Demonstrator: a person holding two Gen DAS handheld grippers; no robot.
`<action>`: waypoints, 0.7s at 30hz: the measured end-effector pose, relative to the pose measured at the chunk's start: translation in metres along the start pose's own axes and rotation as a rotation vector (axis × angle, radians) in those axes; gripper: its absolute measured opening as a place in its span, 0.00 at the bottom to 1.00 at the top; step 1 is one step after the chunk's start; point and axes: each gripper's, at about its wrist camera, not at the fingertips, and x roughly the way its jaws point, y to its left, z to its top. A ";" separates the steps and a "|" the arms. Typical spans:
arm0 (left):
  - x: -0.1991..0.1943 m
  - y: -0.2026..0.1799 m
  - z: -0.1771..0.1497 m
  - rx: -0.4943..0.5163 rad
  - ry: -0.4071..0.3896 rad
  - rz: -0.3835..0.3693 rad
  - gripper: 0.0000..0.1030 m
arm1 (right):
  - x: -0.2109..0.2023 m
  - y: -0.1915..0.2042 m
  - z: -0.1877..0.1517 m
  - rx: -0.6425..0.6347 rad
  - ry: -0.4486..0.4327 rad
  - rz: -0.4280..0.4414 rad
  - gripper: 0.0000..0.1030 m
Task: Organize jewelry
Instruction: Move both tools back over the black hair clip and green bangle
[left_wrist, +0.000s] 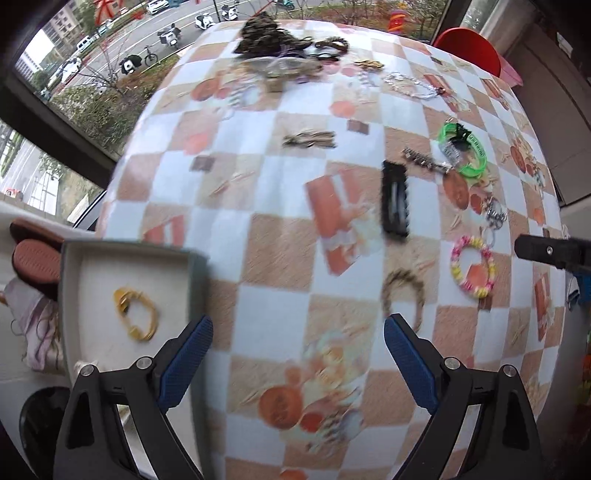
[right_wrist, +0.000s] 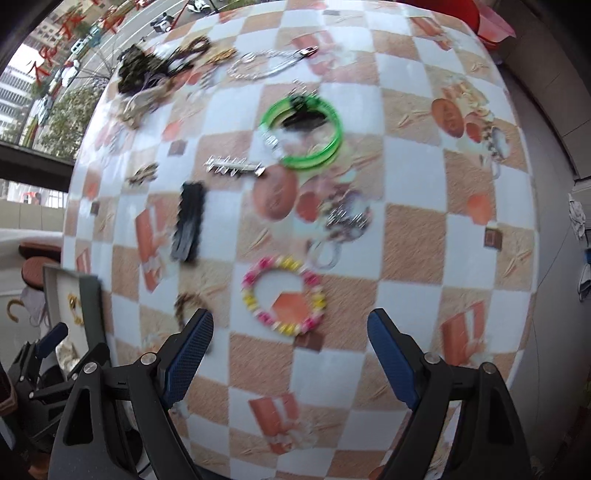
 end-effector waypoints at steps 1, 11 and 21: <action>0.002 -0.003 0.004 0.001 0.001 -0.005 0.94 | 0.001 -0.004 0.006 0.005 -0.002 -0.001 0.85; 0.038 -0.046 0.050 0.020 0.011 -0.032 0.94 | 0.022 -0.026 0.064 0.020 -0.003 -0.007 0.85; 0.077 -0.070 0.078 0.012 0.019 -0.026 0.88 | 0.052 -0.036 0.109 0.023 -0.008 -0.029 0.85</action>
